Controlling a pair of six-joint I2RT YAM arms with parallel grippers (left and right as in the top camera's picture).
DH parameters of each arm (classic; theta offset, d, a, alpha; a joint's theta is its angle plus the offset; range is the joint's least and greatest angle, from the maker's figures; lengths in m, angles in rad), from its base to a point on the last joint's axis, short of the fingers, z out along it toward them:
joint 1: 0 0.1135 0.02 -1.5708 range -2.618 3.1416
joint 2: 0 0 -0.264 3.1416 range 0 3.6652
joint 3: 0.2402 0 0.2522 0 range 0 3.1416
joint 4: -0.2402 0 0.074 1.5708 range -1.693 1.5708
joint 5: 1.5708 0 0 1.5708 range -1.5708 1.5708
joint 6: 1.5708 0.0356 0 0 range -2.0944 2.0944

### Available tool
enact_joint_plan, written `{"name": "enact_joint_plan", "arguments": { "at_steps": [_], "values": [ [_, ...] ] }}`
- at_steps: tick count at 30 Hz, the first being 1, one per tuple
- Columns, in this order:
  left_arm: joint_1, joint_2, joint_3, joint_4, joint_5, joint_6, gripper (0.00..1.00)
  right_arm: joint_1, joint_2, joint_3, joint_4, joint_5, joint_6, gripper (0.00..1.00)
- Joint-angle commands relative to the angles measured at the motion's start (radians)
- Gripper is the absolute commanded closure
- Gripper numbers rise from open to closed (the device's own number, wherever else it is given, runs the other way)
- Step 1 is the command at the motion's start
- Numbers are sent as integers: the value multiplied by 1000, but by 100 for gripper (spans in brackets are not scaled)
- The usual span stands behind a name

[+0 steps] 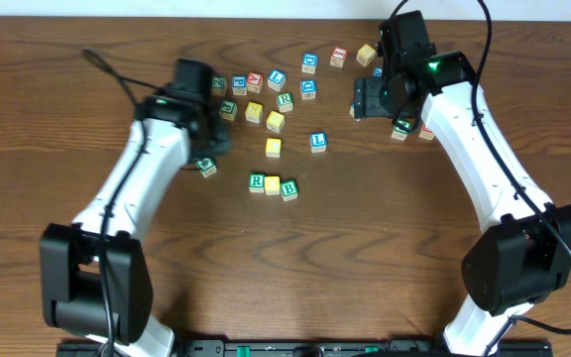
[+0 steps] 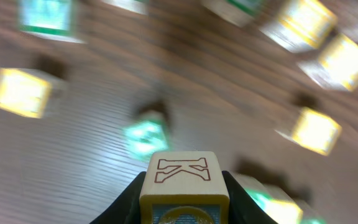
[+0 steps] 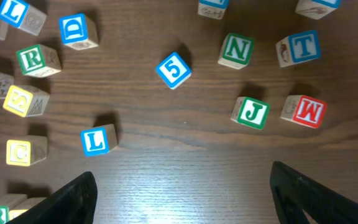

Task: Spell out ROBOT
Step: 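Carry the O block to the right of the B block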

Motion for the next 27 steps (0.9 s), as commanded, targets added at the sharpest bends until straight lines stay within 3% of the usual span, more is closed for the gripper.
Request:
{"name": "enact_joint_plan", "arguments": {
  "at_steps": [1, 8, 11, 17, 27],
  "values": [
    [-126, 2, 19, -11, 38, 36, 72, -32, -28, 23, 6, 45, 27, 16],
    [-327, 16, 19, 52, 38, 27, 72, -138, -28, 23, 9, 13, 61, 15],
    [-368, 42, 19, 74, 34, -37, 72, -169, -28, 23, 5, 6, 61, 15],
    [-405, 126, 19, 128, 35, -143, 72, -189, -28, 23, -15, 6, 61, 14],
    [-431, 192, 19, 199, 34, -146, 72, -189, -28, 23, -36, 7, 61, 14]
  ]
}}
